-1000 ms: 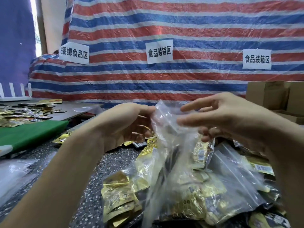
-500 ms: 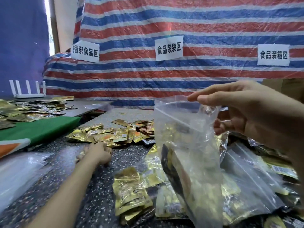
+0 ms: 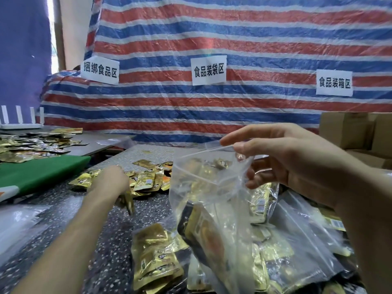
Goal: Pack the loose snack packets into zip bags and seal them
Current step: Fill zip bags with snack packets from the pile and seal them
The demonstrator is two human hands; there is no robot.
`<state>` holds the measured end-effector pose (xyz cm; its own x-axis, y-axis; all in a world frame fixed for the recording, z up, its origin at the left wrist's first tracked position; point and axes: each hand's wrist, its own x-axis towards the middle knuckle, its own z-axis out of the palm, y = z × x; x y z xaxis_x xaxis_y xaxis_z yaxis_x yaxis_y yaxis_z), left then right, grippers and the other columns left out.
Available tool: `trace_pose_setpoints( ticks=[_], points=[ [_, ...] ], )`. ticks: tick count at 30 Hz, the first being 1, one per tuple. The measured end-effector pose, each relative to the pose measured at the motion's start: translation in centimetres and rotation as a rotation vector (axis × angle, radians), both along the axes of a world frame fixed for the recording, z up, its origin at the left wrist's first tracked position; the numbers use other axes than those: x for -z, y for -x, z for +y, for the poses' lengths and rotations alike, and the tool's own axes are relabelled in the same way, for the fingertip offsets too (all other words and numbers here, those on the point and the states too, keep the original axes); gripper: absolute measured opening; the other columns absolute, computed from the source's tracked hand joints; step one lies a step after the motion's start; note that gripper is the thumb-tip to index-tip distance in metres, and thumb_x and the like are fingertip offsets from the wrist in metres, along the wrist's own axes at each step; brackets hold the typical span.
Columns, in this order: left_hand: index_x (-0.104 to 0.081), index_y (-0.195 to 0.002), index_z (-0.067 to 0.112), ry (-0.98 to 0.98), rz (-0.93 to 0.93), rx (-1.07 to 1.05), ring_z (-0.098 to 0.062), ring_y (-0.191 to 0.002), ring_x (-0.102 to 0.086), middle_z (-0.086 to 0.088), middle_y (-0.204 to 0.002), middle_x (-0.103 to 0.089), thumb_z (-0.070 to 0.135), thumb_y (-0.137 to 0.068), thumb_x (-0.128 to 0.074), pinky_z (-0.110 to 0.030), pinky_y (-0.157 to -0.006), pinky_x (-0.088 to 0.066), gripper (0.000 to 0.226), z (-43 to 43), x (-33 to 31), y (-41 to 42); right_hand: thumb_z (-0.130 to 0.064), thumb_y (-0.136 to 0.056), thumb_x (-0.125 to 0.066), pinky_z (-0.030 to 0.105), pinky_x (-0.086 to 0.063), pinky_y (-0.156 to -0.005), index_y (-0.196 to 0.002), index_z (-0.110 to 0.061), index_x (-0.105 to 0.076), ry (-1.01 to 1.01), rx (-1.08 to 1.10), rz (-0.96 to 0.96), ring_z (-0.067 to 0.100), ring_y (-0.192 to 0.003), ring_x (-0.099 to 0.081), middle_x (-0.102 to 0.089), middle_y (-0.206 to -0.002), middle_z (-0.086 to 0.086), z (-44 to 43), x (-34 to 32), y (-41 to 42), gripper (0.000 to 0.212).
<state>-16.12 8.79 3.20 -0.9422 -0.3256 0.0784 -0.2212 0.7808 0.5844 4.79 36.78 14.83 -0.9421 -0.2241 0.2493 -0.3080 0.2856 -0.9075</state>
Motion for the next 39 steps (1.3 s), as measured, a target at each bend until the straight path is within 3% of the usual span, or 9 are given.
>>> trace_pose_setpoints(
  ticks=[4, 7, 10, 20, 23, 25, 29, 34, 39],
  points=[
    [-0.055, -0.089, -0.004, -0.586, 0.198, 0.177, -0.024, -0.040, -0.064, -0.015, -0.053, -0.065, 0.021, -0.103, -0.050, -0.033, -0.035, -0.053, 0.029, 0.7, -5.1, -3.7, 0.001, -0.091, -0.063, 0.024, -0.054, -0.054, -0.095, -0.015, -0.080, 0.001, 0.004, 0.002, 0.020, -0.058, -0.062, -0.067, -0.076, 0.010, -0.2, 0.0, 0.0, 0.024],
    [-0.057, -0.097, -0.006, -1.052, 0.335, 0.416, -0.030, -0.067, -0.075, -0.023, -0.077, -0.073, 0.029, -0.099, -0.056, -0.037, -0.049, -0.060, 0.036, 1.0, -9.1, -7.2, 0.000, -0.092, -0.062, 0.025, -0.055, -0.054, -0.094, -0.014, -0.080, 0.006, 0.041, -0.002, 0.020, -0.058, -0.064, -0.068, -0.076, 0.010, -0.2, 0.0, 0.1, 0.023],
    [-0.062, -0.099, -0.001, -1.179, 0.419, 0.668, -0.030, -0.078, -0.076, -0.017, -0.085, -0.076, 0.030, -0.095, -0.057, -0.036, -0.060, -0.061, 0.032, 1.8, -11.8, -11.2, -0.001, -0.092, -0.064, 0.026, -0.056, -0.054, -0.097, -0.012, -0.079, 0.035, 0.078, -0.003, 0.022, -0.059, -0.065, -0.068, -0.081, 0.011, -0.3, 0.0, 0.2, 0.019],
    [-0.065, -0.070, 0.002, -0.619, 0.569, 0.569, -0.027, -0.052, -0.072, -0.010, -0.059, -0.071, 0.016, -0.095, -0.063, -0.032, -0.046, -0.058, 0.029, 7.1, -12.1, -19.1, -0.004, -0.088, -0.069, 0.029, -0.057, -0.057, -0.110, -0.010, -0.072, 0.033, 0.053, 0.063, 0.025, -0.065, -0.062, -0.066, -0.082, 0.013, -1.3, 0.4, 0.2, 0.023],
    [-0.072, -0.068, 0.010, -0.388, 0.531, 0.547, -0.023, -0.059, -0.072, -0.007, -0.062, -0.072, 0.033, -0.088, -0.071, -0.043, -0.061, -0.062, 0.030, 8.2, -11.3, -19.1, -0.003, -0.089, -0.068, 0.027, -0.056, -0.056, -0.110, -0.008, -0.071, 0.022, 0.045, 0.105, 0.026, -0.066, -0.062, -0.064, -0.083, 0.020, -1.6, 0.6, 0.3, 0.022],
    [-0.077, -0.068, 0.026, -0.187, 0.469, 0.554, -0.014, -0.054, -0.065, -0.003, -0.060, -0.070, 0.055, -0.082, -0.068, -0.030, -0.057, -0.057, 0.033, 8.7, -10.9, -19.1, -0.002, -0.090, -0.067, 0.027, -0.055, -0.056, -0.110, -0.006, -0.070, 0.033, 0.052, 0.135, 0.027, -0.069, -0.061, -0.064, -0.085, 0.027, -1.8, 0.7, 0.5, 0.021],
    [-0.077, -0.082, 0.026, 0.012, 0.341, 0.544, -0.008, -0.084, -0.063, 0.005, -0.088, -0.073, 0.089, -0.062, -0.033, -0.032, -0.075, -0.056, 0.080, 8.6, -11.1, -19.4, -0.005, -0.091, -0.067, 0.027, -0.056, -0.056, -0.109, -0.003, -0.071, 0.067, 0.075, 0.133, 0.023, -0.066, -0.062, -0.066, -0.084, 0.025, -1.7, 0.7, 0.6, 0.019],
    [-0.061, -0.094, 0.058, 0.173, 0.243, 0.606, -0.003, -0.063, -0.064, 0.017, -0.080, -0.067, 0.108, -0.044, -0.012, -0.023, -0.057, -0.050, 0.086, 6.6, -11.3, -20.2, 0.015, -0.094, -0.043, 0.028, -0.059, -0.057, -0.103, 0.001, -0.072, 0.130, 0.074, 0.032, 0.027, -0.070, -0.069, -0.072, -0.086, 0.026, -1.4, 0.7, 0.7, 0.033],
    [-0.066, -0.081, 0.058, 0.222, 0.146, 0.635, -0.001, -0.058, -0.065, 0.014, -0.071, -0.071, 0.093, -0.033, -0.042, -0.034, -0.067, -0.060, 0.064, 5.5, -11.1, -19.6, 0.015, -0.090, -0.058, 0.026, -0.060, -0.062, -0.103, -0.002, -0.074, 0.050, 0.060, 0.059, 0.024, -0.075, -0.074, -0.077, -0.086, 0.015, -1.8, 0.9, 0.6, 0.026]
  ],
)
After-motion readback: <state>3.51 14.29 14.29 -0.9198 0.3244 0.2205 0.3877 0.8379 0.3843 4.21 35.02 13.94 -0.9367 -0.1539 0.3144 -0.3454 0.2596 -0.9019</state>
